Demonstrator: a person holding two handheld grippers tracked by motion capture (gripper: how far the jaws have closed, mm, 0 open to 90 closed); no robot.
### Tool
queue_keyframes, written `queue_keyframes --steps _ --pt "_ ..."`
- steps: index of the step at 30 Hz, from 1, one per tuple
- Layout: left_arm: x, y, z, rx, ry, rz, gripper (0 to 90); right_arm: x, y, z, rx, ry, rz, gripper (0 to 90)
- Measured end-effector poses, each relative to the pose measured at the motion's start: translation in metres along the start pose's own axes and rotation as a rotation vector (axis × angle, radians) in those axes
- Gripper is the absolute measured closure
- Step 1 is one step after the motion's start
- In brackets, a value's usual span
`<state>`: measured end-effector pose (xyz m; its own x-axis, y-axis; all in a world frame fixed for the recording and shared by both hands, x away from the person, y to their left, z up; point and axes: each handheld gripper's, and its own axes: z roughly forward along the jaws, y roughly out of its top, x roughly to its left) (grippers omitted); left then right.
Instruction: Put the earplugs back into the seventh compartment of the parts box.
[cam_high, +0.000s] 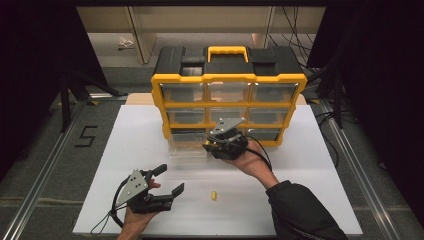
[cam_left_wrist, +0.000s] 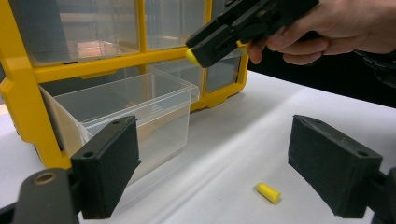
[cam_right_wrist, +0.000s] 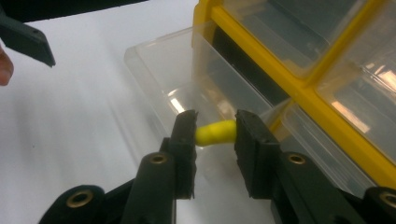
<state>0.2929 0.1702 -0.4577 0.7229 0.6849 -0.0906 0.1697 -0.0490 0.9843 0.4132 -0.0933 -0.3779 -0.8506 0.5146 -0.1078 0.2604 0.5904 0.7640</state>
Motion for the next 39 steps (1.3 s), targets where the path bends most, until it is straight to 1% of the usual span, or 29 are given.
queue_keyframes --steps 2,4,6,9,10,11,12,14,16,17,19,20,21,22,23,24,26,27,31,32,33,36,37,38,39 --pt "0.0 0.0 0.0 0.0 0.0 0.0 16.4 0.0 0.004 0.005 0.008 -0.003 0.003 69.5" --pt "0.0 0.0 0.0 -0.001 -0.001 0.0 16.4 -0.001 0.007 0.01 0.005 -0.006 0.007 69.2" --pt "0.0 0.0 0.0 -0.001 -0.001 -0.001 16.4 -0.002 0.01 0.015 0.006 -0.006 0.024 68.9" --pt "0.0 0.0 0.0 -0.002 0.0 -0.002 16.4 -0.003 0.016 0.023 0.01 -0.003 0.035 68.3" --pt "0.0 0.0 0.0 -0.002 0.0 -0.002 16.4 -0.003 0.016 0.023 0.01 -0.003 0.035 68.3" --pt "0.0 0.0 0.0 -0.002 -0.001 -0.003 16.5 -0.003 0.018 0.028 0.029 -0.001 0.024 67.2" --pt "0.0 0.0 0.0 -0.002 -0.002 -0.004 16.4 -0.002 0.019 0.03 0.04 0.004 0.032 66.6" --pt "0.0 0.0 0.0 -0.002 -0.003 -0.003 16.4 -0.002 0.019 0.034 0.04 -0.01 0.034 63.2" --pt "0.0 0.0 0.0 -0.001 -0.004 -0.002 16.4 -0.002 0.02 0.035 0.035 -0.022 0.059 56.1" --pt "0.0 0.0 0.0 -0.003 -0.004 -0.001 16.4 -0.001 0.021 0.033 0.026 -0.033 0.056 55.9" --pt "0.0 0.0 0.0 -0.002 -0.004 -0.003 16.4 0.0 0.022 0.028 0.011 -0.034 0.038 54.4" --pt "0.0 0.0 0.0 -0.002 -0.004 -0.003 16.5 0.0 0.022 0.028 0.011 -0.034 0.038 54.4" --pt "0.0 0.0 0.0 -0.002 -0.004 -0.006 16.5 0.002 0.025 0.02 -0.008 -0.041 0.037 51.0" --pt "0.0 0.0 0.0 -0.002 -0.004 -0.006 16.4 0.002 0.025 0.02 -0.008 -0.041 0.037 51.0" --pt "0.0 0.0 0.0 -0.002 -0.003 -0.004 16.4 0.005 0.025 0.013 -0.03 -0.036 0.045 50.0" --pt "0.0 0.0 0.0 -0.002 -0.003 -0.001 16.4 0.006 0.025 0.011 -0.041 -0.032 0.041 49.6" --pt "-0.001 0.0 0.0 -0.001 -0.003 -0.003 16.4 0.008 0.024 0.009 -0.045 -0.027 0.04 48.7" --pt "-0.001 0.0 0.0 0.0 -0.002 -0.004 16.4 0.014 0.02 0.004 -0.038 -0.02 0.013 46.7" --pt "0.0 0.0 0.0 0.0 -0.002 -0.004 16.4 0.024 0.014 -0.005 -0.063 0.005 -0.004 43.8" --pt "0.0 0.0 0.0 0.0 -0.002 -0.004 16.4 0.024 0.014 -0.005 -0.063 0.005 -0.004 43.8" --pt "0.0 0.0 0.0 -0.001 -0.003 -0.005 16.4 0.029 0.011 -0.009 -0.081 0.016 0.008 42.4" --pt "0.0 0.0 0.0 -0.002 -0.002 -0.004 16.4 0.033 0.007 -0.012 -0.093 0.028 0.008 41.9" --pt "0.0 0.0 0.0 -0.001 -0.002 -0.004 16.4 0.038 0.001 -0.015 -0.101 0.037 0.009 41.0" --pt "0.0 0.0 0.0 -0.001 -0.002 -0.004 16.4 0.038 0.001 -0.015 -0.101 0.037 0.009 41.0" --pt "0.0 0.0 0.0 -0.001 -0.002 -0.005 16.4 0.042 -0.006 -0.018 -0.112 0.047 0.018 40.5"
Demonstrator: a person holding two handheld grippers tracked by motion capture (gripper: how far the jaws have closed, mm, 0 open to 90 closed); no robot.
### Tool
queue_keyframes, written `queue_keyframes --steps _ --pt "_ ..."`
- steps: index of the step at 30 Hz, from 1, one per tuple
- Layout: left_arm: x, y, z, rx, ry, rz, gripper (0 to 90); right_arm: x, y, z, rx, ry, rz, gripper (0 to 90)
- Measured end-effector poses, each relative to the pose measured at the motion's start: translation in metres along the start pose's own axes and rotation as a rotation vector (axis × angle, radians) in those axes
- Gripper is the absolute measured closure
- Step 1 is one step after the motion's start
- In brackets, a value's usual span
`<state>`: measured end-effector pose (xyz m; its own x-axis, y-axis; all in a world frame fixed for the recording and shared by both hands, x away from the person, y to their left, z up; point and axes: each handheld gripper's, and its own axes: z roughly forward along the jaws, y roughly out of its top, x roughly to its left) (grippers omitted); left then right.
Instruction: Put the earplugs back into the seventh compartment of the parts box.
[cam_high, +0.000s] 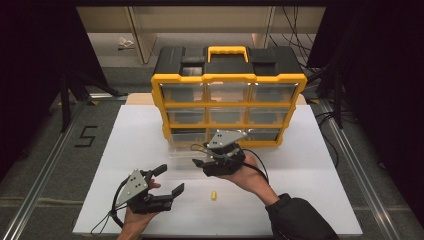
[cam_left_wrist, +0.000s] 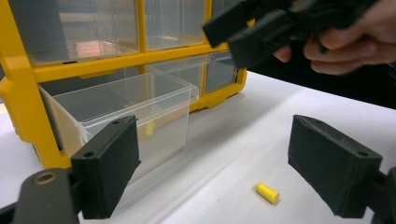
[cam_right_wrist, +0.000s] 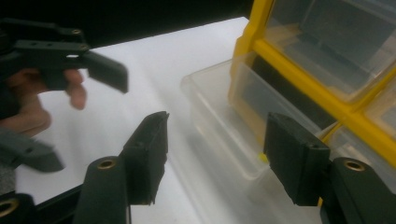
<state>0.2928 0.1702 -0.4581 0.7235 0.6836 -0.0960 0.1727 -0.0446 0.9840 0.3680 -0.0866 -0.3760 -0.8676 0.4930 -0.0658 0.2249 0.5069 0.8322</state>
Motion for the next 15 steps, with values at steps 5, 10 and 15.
queue_keyframes --steps 5,10,15 --pt "-0.001 0.0 0.0 0.002 -0.001 0.003 16.5 0.006 -0.016 -0.004 0.007 0.02 0.002 39.3" --pt "0.0 0.001 0.0 -0.004 -0.001 0.004 16.4 0.012 -0.024 -0.002 0.019 0.043 0.002 37.7" --pt "0.0 0.001 0.001 -0.004 -0.002 -0.001 16.4 0.013 -0.03 0.0 0.041 0.043 -0.002 37.1"
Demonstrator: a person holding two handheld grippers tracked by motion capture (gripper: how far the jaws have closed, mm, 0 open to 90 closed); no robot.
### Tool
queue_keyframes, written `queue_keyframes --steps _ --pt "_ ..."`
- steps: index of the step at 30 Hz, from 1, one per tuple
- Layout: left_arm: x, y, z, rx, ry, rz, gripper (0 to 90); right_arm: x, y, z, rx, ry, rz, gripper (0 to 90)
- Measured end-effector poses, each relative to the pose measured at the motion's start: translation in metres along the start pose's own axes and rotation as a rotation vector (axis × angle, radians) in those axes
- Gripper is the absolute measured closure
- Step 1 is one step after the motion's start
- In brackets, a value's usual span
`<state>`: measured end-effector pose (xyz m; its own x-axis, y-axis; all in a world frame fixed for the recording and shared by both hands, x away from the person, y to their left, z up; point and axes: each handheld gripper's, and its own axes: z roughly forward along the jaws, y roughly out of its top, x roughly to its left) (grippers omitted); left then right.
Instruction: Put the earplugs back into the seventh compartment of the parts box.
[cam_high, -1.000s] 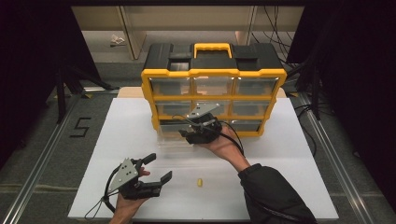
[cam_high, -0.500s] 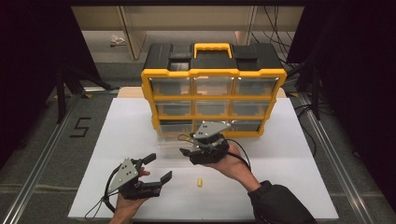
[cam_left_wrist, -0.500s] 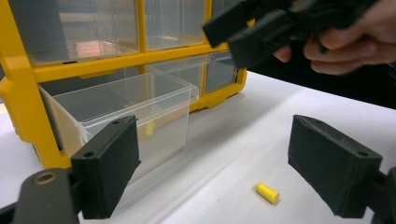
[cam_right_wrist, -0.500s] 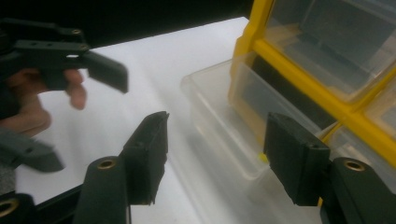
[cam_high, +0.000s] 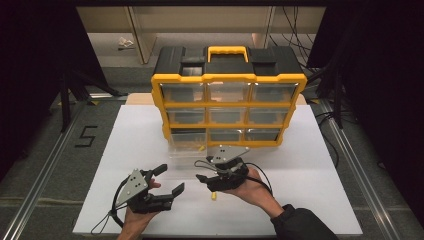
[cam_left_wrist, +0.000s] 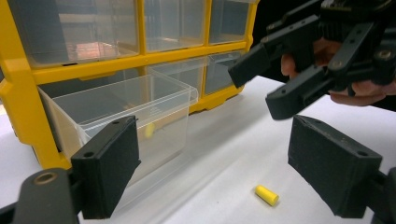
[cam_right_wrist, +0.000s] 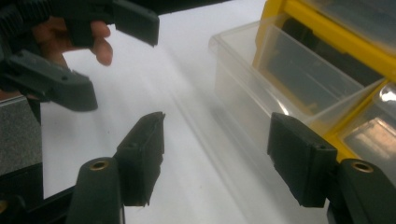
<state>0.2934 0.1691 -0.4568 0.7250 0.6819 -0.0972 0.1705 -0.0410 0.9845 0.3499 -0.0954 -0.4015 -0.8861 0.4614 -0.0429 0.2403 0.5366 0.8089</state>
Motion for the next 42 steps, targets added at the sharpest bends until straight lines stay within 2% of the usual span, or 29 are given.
queue_keyframes --steps 7,9,15,16,20,25,27,33,36,37,39,41,42 --pt "0.0 0.0 0.004 0.006 -0.005 -0.001 16.4 -0.006 -0.021 0.001 0.051 0.015 0.025 36.9" --pt "0.0 0.0 0.003 0.005 -0.007 -0.003 16.4 -0.008 -0.029 0.004 0.08 0.015 0.03 37.2" --pt "-0.003 0.0 0.001 -0.001 -0.012 0.009 16.4 -0.006 -0.034 0.007 0.127 0.022 0.035 37.7" --pt "-0.002 0.0 0.0 0.0 -0.011 0.009 16.4 -0.005 -0.034 0.01 0.147 0.035 0.017 38.2" --pt "-0.001 0.0 0.0 -0.003 -0.008 0.003 16.4 -0.003 -0.036 0.013 0.178 0.052 0.011 38.9" --pt "-0.002 0.0 0.0 0.001 -0.011 0.006 16.4 0.0 -0.041 0.02 0.238 0.069 -0.019 40.5" --pt "-0.002 0.0 0.0 0.001 -0.01 0.006 16.4 -0.001 -0.047 0.026 0.278 0.076 -0.023 43.6" --pt "-0.002 0.0 0.0 0.004 -0.01 0.009 16.4 -0.002 -0.056 0.036 0.317 0.092 -0.033 47.0" --pt "-0.002 0.0 0.0 -0.002 -0.011 0.006 16.4 -0.001 -0.058 0.039 0.337 0.105 -0.044 51.9" --pt "-0.002 0.0 0.0 0.0 -0.01 0.007 16.4 0.001 -0.06 0.041 0.352 0.113 -0.065 55.6" --pt "-0.002 -0.001 0.0 0.002 -0.01 0.008 16.4 0.002 -0.061 0.042 0.353 0.107 -0.072 58.0" --pt "-0.002 0.0 0.0 -0.002 -0.01 0.006 16.4 0.003 -0.062 0.044 0.364 0.109 -0.087 65.1" --pt "-0.002 0.0 0.0 -0.002 -0.01 0.006 16.4 0.003 -0.062 0.044 0.364 0.109 -0.087 65.1"
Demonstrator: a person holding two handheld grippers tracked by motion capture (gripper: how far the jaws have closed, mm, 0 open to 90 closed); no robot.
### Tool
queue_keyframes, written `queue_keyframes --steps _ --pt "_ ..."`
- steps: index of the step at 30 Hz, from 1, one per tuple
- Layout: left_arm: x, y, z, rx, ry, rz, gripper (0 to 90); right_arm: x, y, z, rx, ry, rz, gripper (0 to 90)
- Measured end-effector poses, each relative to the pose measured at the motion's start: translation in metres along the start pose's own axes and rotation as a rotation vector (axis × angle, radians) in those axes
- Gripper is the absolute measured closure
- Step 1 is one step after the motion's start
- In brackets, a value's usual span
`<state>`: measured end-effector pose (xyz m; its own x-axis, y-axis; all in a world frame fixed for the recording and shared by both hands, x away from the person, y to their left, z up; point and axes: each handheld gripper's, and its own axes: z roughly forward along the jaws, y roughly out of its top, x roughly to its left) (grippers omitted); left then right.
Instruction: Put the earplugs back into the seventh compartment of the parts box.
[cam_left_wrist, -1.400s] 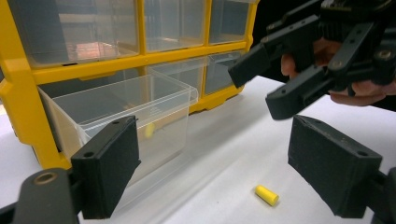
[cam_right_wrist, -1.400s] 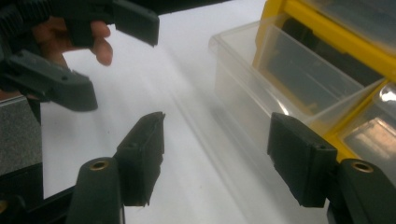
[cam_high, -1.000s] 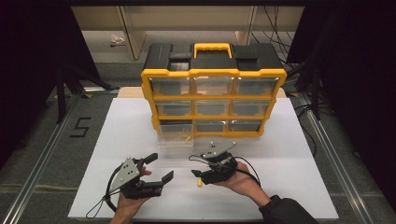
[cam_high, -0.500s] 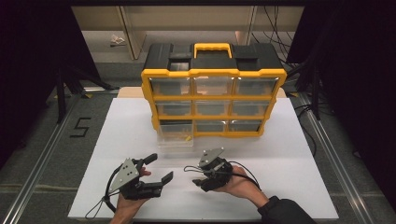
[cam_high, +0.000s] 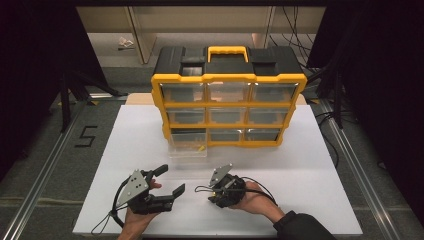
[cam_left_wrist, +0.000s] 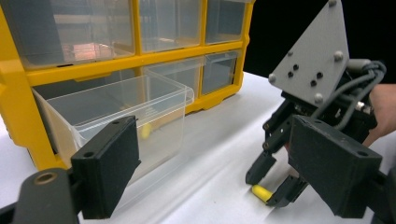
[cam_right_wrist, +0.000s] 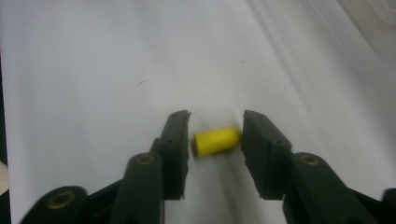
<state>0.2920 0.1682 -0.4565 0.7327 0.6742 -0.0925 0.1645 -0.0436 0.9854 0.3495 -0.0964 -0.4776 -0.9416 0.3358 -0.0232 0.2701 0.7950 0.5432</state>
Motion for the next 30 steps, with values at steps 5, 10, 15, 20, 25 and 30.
queue_keyframes --steps 5,10,15,20,25,30 --pt "0.0 0.0 0.0 0.0 0.0 0.001 16.4 -0.001 -0.001 0.0 -0.006 0.022 -0.002 69.9" --pt "0.0 0.0 0.0 0.0 0.001 0.001 16.4 -0.003 0.001 -0.004 -0.029 0.031 0.013 70.3" --pt "0.0 0.0 0.0 0.001 0.001 0.0 16.4 -0.007 0.003 -0.016 -0.083 0.01 0.026 70.2" --pt "0.0 -0.001 0.0 0.005 0.001 0.002 16.4 -0.01 0.003 -0.023 -0.112 0.001 0.049 70.1" --pt "0.0 0.0 0.0 0.0 0.004 -0.002 16.4 -0.014 0.004 -0.03 -0.153 -0.018 0.048 70.0" --pt "0.0 0.0 0.0 -0.002 0.001 -0.005 16.4 -0.016 0.008 -0.041 -0.203 -0.035 0.054 70.0"
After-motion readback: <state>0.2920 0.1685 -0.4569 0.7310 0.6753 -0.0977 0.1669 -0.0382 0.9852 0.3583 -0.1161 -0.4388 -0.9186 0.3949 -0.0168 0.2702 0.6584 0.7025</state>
